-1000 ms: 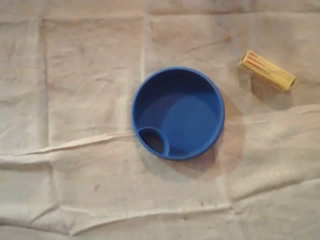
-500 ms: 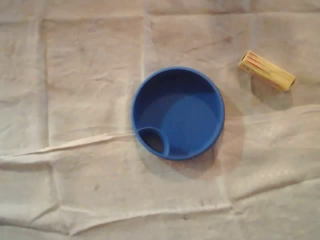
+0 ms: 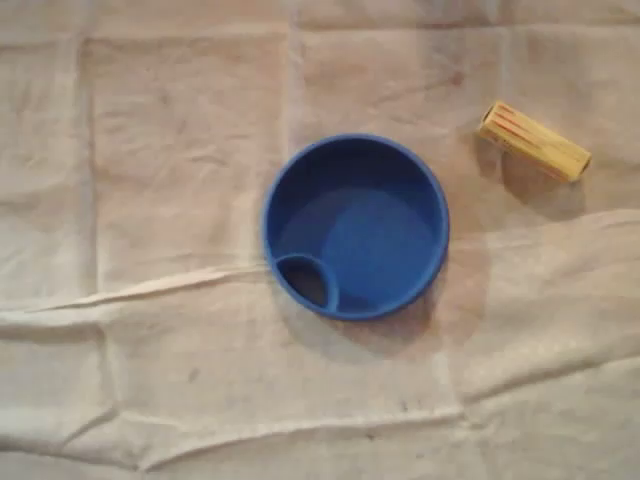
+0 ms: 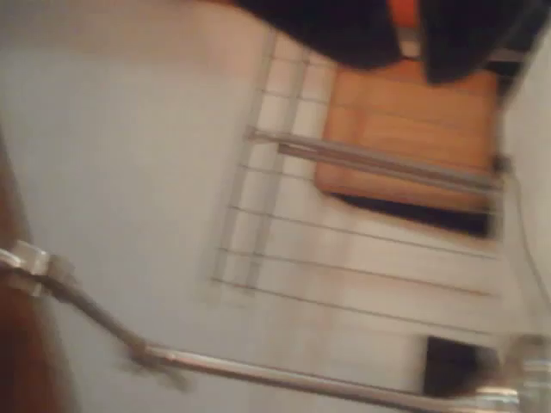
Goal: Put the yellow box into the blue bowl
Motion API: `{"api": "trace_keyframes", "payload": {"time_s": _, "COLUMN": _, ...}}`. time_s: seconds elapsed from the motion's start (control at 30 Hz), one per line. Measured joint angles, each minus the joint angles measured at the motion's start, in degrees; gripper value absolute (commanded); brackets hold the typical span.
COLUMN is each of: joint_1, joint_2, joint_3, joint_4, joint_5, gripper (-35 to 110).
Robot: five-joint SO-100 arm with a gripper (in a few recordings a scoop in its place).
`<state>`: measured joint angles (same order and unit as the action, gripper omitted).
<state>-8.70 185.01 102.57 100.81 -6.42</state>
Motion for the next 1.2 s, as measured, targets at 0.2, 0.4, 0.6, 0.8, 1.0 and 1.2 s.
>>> {"api": "trace_keyframes", "payload": {"time_s": 0.2, "joint_1": -0.26, "joint_2": -10.72, "joint_3": 0.35, "joint_4": 0.0, "joint_5": 0.0, "gripper": 0}}
{"api": "trace_keyframes", "payload": {"time_s": 0.4, "joint_1": 0.0, "joint_2": -21.09, "joint_3": 0.62, "joint_4": 0.0, "joint_5": 0.0, "gripper": 0}}
{"api": "trace_keyframes", "payload": {"time_s": 0.6, "joint_1": -0.35, "joint_2": -34.54, "joint_3": 0.88, "joint_4": 0.0, "joint_5": 5.98, "gripper": 0}}
{"api": "trace_keyframes", "payload": {"time_s": 0.8, "joint_1": -0.44, "joint_2": -49.13, "joint_3": 1.05, "joint_4": -2.37, "joint_5": 19.51, "gripper": 0}}
{"api": "trace_keyframes", "payload": {"time_s": 1.0, "joint_1": -0.44, "joint_2": -55.28, "joint_3": 1.05, "joint_4": -12.57, "joint_5": 24.96, "gripper": 0}}
{"api": "trace_keyframes", "payload": {"time_s": 1.2, "joint_1": -0.44, "joint_2": -62.23, "joint_3": 1.05, "joint_4": -21.62, "joint_5": 26.63, "gripper": 0}}
